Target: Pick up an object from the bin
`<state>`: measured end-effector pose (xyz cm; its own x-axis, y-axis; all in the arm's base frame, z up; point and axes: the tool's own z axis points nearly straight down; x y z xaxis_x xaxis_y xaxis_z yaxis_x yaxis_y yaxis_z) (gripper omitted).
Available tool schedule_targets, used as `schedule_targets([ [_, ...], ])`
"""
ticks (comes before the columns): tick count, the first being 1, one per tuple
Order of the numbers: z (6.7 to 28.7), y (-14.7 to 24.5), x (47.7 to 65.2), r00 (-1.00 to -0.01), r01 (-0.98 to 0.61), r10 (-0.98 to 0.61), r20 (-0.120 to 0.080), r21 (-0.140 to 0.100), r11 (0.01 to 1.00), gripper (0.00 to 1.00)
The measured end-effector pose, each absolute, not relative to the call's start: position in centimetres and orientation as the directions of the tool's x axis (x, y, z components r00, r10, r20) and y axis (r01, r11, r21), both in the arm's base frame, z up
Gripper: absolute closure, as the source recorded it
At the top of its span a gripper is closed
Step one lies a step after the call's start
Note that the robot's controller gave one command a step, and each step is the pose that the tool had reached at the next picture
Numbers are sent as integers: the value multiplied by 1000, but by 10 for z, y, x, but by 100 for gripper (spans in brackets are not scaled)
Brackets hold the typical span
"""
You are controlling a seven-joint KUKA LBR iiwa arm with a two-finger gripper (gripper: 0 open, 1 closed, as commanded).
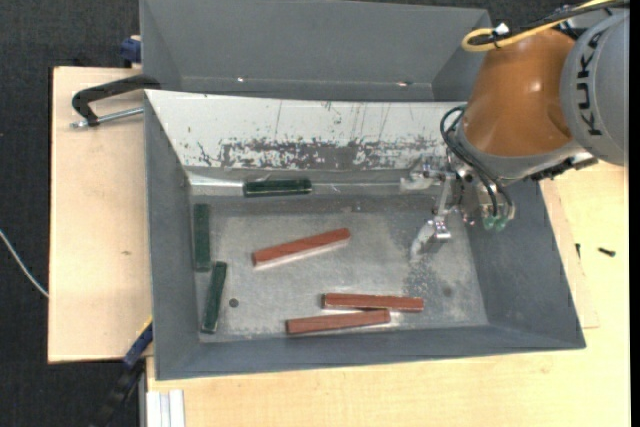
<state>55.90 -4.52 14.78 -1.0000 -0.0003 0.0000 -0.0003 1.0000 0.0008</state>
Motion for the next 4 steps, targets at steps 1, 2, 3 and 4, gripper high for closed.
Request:
schedule_targets([
  [1,94,-35,513,-978,-208,-208,-7,-1,978,0],
  [2,79,-34,494,-964,-266,-266,-4,0,964,0],
  [3,102,-39,495,-941,-339,-339,-8,-2,941,0],
  [4,77,-27,492,-964,-266,-266,0,1,964,0],
])
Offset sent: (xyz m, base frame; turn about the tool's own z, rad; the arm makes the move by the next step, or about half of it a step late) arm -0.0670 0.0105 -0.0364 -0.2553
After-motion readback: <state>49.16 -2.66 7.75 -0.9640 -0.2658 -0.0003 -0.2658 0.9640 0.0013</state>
